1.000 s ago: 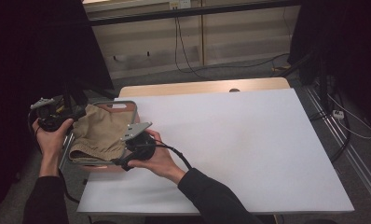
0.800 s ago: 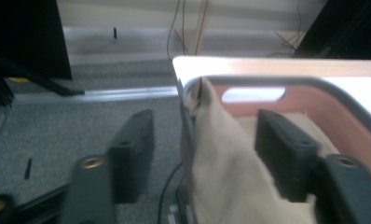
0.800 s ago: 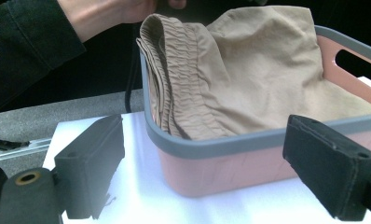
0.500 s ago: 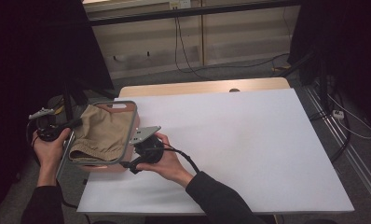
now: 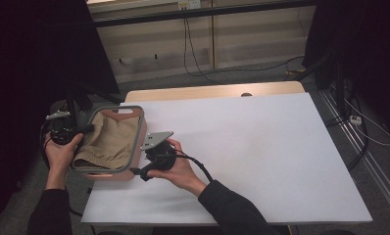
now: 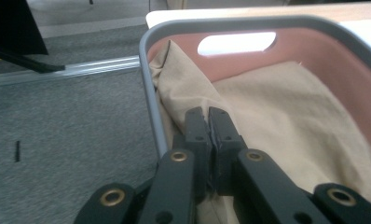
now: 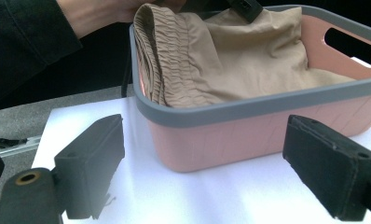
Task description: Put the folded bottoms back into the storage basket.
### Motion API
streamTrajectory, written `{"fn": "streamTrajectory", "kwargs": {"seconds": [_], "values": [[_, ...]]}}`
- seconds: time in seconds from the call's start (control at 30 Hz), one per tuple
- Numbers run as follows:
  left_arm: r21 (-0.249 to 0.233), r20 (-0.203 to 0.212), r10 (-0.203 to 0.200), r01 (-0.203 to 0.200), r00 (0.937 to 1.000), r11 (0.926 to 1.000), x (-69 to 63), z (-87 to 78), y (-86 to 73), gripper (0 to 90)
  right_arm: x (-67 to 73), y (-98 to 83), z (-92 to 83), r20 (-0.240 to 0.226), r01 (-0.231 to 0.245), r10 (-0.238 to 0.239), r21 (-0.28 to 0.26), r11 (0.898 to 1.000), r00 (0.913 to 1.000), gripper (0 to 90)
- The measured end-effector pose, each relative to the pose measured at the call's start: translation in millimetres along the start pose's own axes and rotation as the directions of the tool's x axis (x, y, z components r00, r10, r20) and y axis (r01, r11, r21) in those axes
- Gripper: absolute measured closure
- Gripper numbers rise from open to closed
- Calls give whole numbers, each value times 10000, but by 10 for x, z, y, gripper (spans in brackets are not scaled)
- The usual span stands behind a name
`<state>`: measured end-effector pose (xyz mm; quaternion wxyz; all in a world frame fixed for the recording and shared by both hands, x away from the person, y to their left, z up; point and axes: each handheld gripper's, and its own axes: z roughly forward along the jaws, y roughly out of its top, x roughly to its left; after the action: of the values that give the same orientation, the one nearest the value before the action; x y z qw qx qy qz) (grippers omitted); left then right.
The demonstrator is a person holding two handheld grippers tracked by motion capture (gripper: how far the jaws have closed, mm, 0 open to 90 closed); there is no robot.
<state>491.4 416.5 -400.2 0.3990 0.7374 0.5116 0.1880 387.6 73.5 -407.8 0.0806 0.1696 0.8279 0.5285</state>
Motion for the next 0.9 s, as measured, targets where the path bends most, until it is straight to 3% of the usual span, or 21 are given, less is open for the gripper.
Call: {"fn": "streamTrajectory", "kwargs": {"seconds": [0.13,0.23,0.4,0.53,0.63,0.7,0.9], "values": [[240,95,-104,102,9999,9997,5,16,3,877,-3,-39,-11,-3,-29,29,77,10000,10000,125],[252,108,32,-34,9999,9997,-12,0,-9,877,-15,-47,-31,35,-87,87,28,10000,10000,125],[423,423,59,-77,9991,9991,-2,-26,-28,874,-49,-55,-67,94,-111,111,3,9999,9999,127],[263,565,125,-140,9983,9996,-6,-49,-37,852,-74,-64,-64,132,-176,176,-3,9998,9998,128],[-73,600,80,-75,9982,9999,-24,-73,-50,767,-78,-71,-48,133,-161,161,38,9999,9998,121],[-320,831,280,-254,9961,9992,-38,-107,-61,745,-78,-72,-45,212,-155,154,20,9999,9997,101],[-963,568,406,-350,9976,9947,-72,-218,-82,515,-79,-57,-65,279,-203,206,-135,9997,9994,93]]}}
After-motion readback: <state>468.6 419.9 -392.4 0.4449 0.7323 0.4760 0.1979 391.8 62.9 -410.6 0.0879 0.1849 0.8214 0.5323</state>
